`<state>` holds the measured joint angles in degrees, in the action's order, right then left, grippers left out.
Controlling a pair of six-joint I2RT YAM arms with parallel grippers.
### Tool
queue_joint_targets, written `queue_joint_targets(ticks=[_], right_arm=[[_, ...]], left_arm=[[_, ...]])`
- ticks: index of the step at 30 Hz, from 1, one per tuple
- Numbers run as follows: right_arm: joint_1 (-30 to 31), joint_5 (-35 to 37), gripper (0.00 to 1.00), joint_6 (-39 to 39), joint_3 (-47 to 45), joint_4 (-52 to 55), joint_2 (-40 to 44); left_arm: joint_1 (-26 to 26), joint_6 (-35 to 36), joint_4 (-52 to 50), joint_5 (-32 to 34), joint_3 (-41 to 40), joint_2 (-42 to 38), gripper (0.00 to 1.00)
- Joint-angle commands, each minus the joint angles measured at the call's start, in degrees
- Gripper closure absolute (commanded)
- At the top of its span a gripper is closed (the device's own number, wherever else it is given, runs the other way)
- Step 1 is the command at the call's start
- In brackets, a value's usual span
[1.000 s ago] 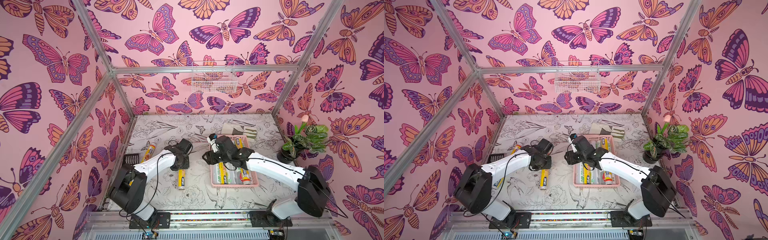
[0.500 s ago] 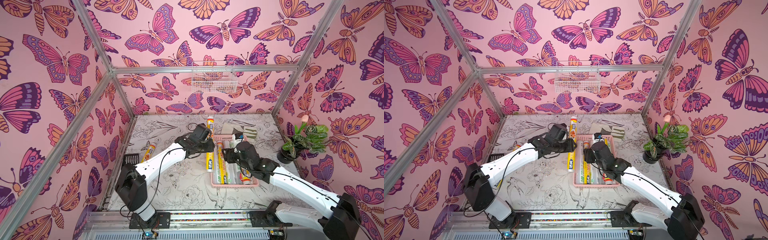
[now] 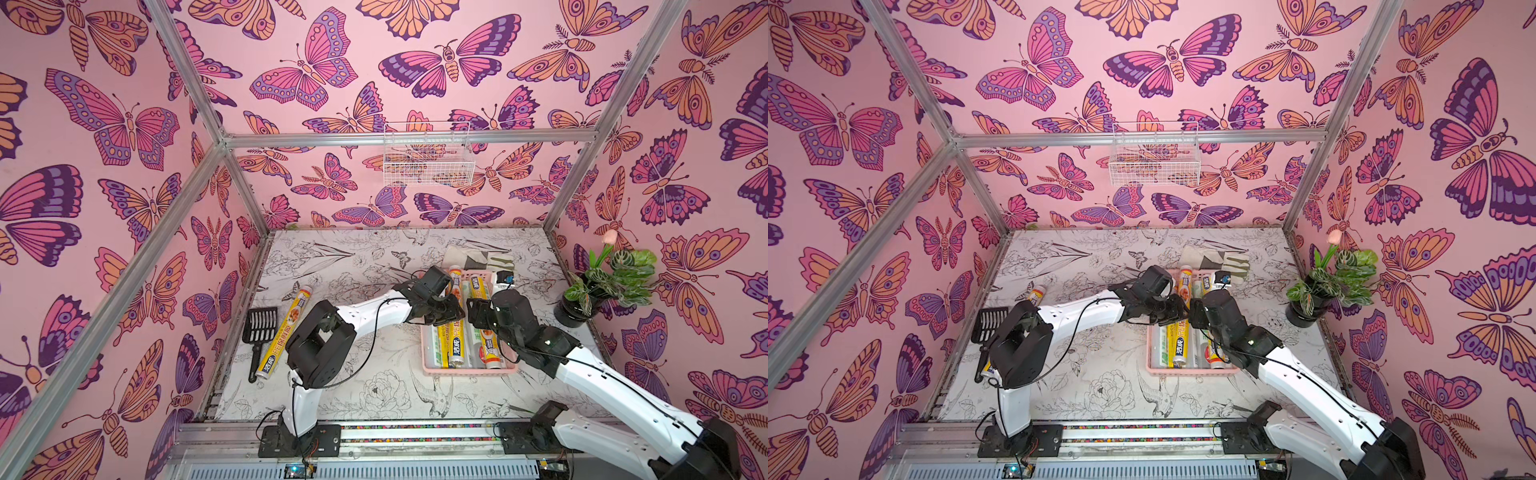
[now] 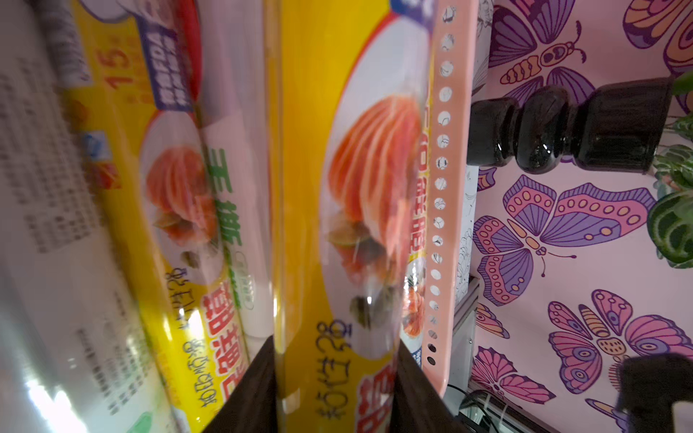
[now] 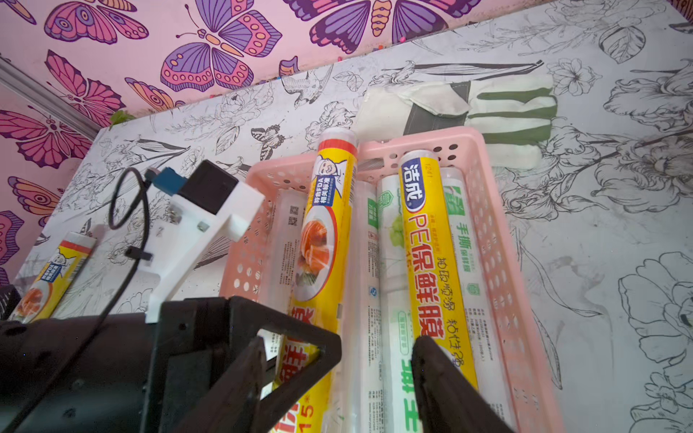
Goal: Put the plastic wrap into the basket
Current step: Place the plastic wrap in the basket.
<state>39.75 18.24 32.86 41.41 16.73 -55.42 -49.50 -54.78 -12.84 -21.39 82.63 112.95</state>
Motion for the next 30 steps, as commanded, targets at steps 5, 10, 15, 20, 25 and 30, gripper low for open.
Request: queue_joint_targets(ticks=[5, 10, 15, 20, 25, 30], right_arm=[[-0.6, 2.0, 0.34, 0.8, -0.3, 2.2, 1.5], [-0.7, 1.9, 0.35, 0.9, -0.3, 2.2, 1.5], [-0.7, 1.4, 0.34, 0.9, -0.4, 2.5, 0.3], [-2.3, 0.1, 0.34, 3.2, -1.2, 3.0, -0.8], [-6.5, -5.2, 0.34, 5.8, -3.2, 1.8, -1.0], [-8.7, -6.6, 0.34, 6.2, -3.4, 3.0, -2.5]], left_arm=[[-0.6, -6.4, 5.2, -2.9, 1.1, 2.0, 0.75], [-1.0, -8.1, 6.0, -3.6, 1.0, 3.2, 0.74], [-1.2, -9.2, 6.7, -2.8, 1.0, 3.7, 0.72], [-1.5, -10.6, 7.3, -3.4, 1.1, 5.0, 0.7], [-1.4, -10.9, 8.0, -3.2, 1.5, 6.1, 0.69], [-1.5, -11.2, 8.4, -3.4, 1.7, 6.9, 0.63]])
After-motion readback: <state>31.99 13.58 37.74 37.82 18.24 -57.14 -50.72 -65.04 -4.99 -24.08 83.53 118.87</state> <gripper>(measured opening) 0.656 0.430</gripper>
